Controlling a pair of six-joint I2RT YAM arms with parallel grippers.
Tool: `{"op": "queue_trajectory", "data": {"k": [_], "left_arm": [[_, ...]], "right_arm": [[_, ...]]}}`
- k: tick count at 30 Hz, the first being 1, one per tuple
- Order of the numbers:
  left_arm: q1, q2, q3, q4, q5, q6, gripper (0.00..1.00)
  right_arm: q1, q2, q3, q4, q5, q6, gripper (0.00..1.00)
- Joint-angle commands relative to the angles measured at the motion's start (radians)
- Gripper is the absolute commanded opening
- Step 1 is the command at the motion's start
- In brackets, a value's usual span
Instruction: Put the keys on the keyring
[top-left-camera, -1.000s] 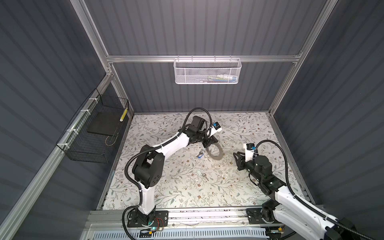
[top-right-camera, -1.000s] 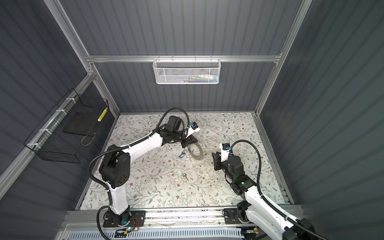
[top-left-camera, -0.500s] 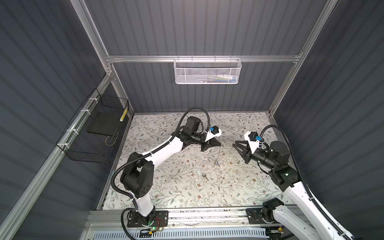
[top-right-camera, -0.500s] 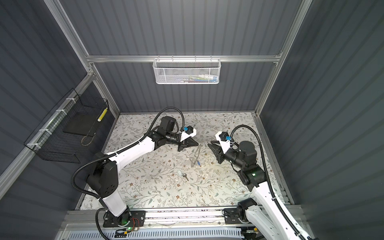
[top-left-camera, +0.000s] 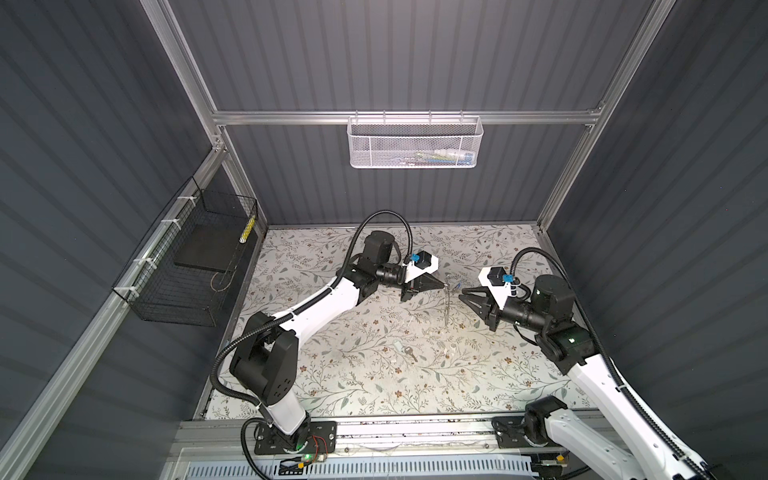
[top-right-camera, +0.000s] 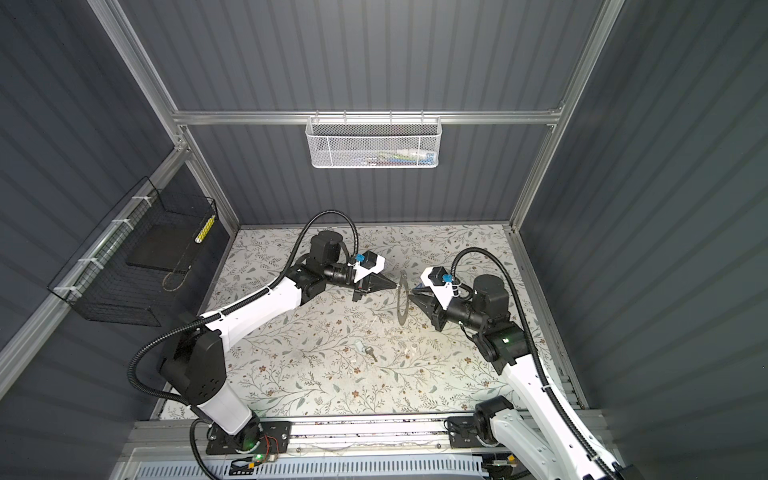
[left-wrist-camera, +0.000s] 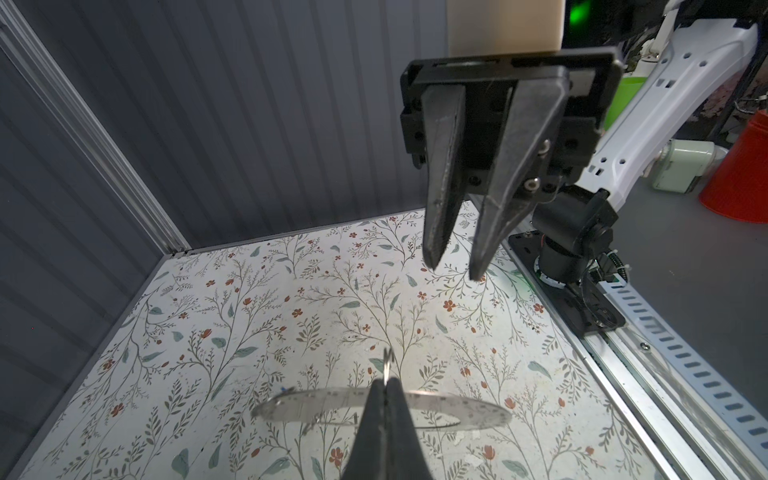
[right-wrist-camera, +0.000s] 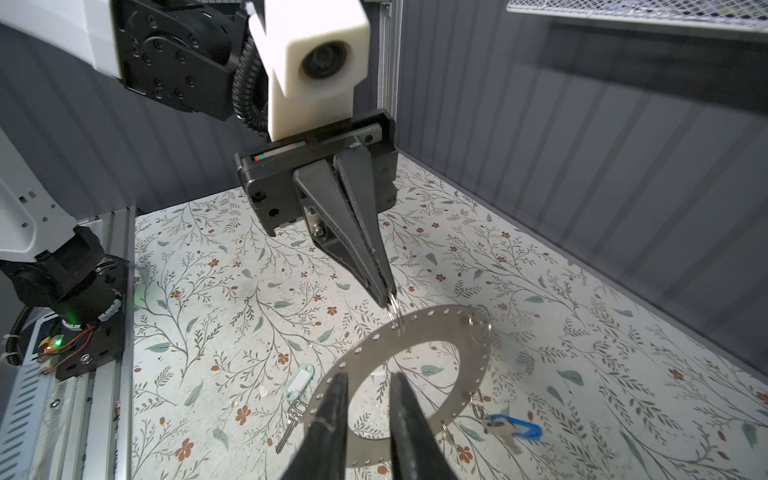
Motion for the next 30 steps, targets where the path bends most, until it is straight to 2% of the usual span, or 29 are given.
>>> {"op": "queue_trajectory", "data": {"k": [1, 16, 22, 30], "left_arm": [[-0.004, -0.019, -0.008, 0.067, 0.061, -0.042, 0.00], [-0.030, -0.023, 0.013, 0.039, 0.095, -0.022, 0.00], [-0.035, -0.027, 0.017, 0.035, 0.101, -0.022, 0.00], [-0.044, -0.022, 0.035, 0.033, 0.113, -0.023, 0.00]], "right_arm": [[-0.003, 0.004, -0.002, 0.001, -0.044, -0.024, 0.21], [-0.001, 0.042, -0.002, 0.068, -0.034, -0.017, 0.22], [0.001, 0.048, 0.000, 0.083, -0.012, -0.026, 0.21], [0.006, 0.064, 0.000, 0.086, -0.050, -0.025, 0.16]]}}
